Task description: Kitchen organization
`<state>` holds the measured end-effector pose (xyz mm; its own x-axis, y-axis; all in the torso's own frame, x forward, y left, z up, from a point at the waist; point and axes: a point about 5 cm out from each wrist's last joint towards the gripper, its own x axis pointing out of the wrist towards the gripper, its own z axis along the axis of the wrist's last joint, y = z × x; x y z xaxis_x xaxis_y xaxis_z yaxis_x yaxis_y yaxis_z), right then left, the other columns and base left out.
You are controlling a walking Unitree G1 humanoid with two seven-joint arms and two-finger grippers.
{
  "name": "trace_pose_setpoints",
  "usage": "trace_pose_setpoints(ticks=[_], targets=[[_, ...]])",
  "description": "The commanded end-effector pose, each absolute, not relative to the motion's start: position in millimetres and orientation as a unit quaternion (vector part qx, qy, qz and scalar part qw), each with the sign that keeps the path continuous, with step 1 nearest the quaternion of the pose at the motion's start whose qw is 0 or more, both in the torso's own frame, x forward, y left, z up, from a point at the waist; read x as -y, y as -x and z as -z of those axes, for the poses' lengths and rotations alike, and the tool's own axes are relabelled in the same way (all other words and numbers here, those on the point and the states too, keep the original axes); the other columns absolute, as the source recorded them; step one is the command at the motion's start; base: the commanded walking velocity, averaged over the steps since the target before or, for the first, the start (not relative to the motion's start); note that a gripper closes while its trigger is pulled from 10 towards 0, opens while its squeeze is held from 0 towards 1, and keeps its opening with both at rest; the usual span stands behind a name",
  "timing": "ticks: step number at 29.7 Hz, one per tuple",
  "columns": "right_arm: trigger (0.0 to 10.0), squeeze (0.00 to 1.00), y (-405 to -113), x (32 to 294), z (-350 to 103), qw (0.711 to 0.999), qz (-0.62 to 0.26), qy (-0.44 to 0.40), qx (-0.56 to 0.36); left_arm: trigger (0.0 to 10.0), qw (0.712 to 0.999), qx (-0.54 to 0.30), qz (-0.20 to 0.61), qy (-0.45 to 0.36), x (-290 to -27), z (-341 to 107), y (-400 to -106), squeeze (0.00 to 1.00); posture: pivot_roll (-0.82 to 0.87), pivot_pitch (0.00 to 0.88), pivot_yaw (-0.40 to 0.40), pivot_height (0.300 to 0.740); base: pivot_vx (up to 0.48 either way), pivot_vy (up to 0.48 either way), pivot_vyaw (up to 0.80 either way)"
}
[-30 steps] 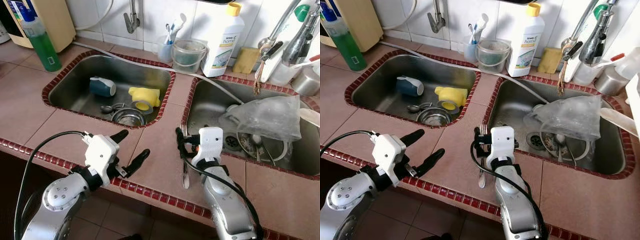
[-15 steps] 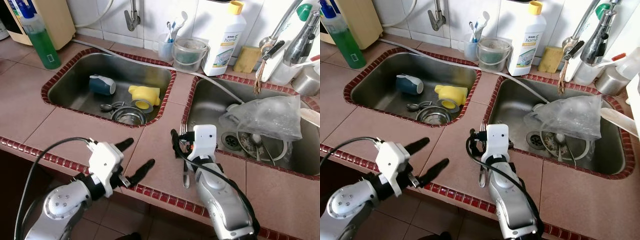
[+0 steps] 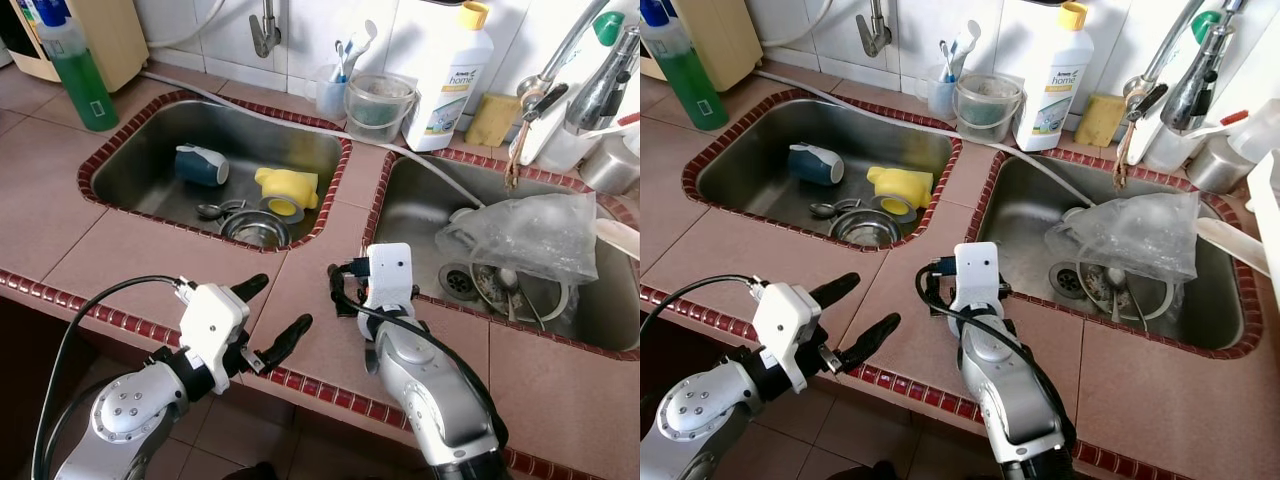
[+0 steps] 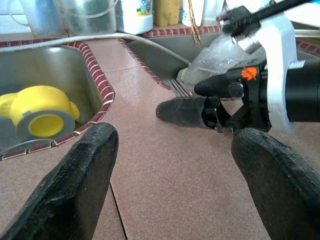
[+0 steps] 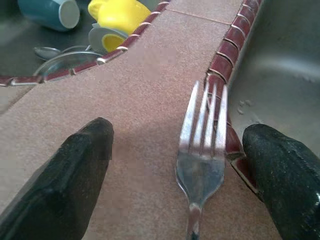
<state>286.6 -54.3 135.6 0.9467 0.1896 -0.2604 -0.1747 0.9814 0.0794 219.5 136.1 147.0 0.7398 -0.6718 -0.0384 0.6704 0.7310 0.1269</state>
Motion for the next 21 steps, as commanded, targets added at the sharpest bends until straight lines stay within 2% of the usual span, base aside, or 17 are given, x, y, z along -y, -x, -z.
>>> trace_pose_setpoints(ticks=[1, 3, 4, 5, 7, 8, 21], targets=[[8.8, 0.00, -277.1, 24.6, -147.8, 0.977, -0.112, -0.112, -0.145, 10.0, 0.929, 0.008, 0.363, -0.069, -133.2, -149.3, -218.0, 0.00, 0.00, 0.155, -0.087, 0.740, 0.000, 0.000, 0.00], [7.8, 0.00, -275.8, 24.0, -147.7, 0.974, -0.111, -0.115, -0.157, 10.0, 0.930, 0.009, 0.361, -0.069, -133.1, -149.5, -218.8, 0.00, 0.00, 0.157, -0.090, 0.740, 0.000, 0.000, 0.00], [7.8, 0.00, -275.8, 24.0, -147.7, 0.974, -0.111, -0.115, -0.157, 10.0, 0.930, 0.009, 0.361, -0.069, -133.1, -149.5, -218.8, 0.00, 0.00, 0.157, -0.090, 0.740, 0.000, 0.000, 0.00], [4.3, 0.00, -274.1, 22.4, -146.6, 0.973, -0.111, -0.118, -0.167, 10.0, 0.931, 0.011, 0.359, -0.068, -133.2, -149.8, -219.7, 0.00, 0.00, 0.159, -0.096, 0.740, 0.000, 0.000, 0.00], [4.2, 0.00, -272.5, 20.9, -144.1, 0.971, -0.111, -0.117, -0.179, 10.0, 0.932, 0.013, 0.356, -0.066, -133.2, -150.1, -220.3, 0.00, 0.00, 0.159, -0.096, 0.740, 0.000, 0.000, 0.00], [0.0, 0.00, -271.7, 20.8, -140.3, 0.968, -0.109, -0.118, -0.190, 10.0, 0.932, 0.013, 0.355, -0.066, -132.8, -150.1, -220.5, 0.00, 0.00, 0.159, -0.096, 0.740, 0.000, 0.000, 0.00], [0.0, 0.00, -269.5, 31.8, -123.1, 0.955, -0.079, -0.114, -0.263, 10.0, 0.934, 0.017, 0.352, -0.064, -131.3, -150.8, -221.8, 0.00, -0.01, 0.166, -0.102, 0.740, 0.000, 0.000, 0.00]])
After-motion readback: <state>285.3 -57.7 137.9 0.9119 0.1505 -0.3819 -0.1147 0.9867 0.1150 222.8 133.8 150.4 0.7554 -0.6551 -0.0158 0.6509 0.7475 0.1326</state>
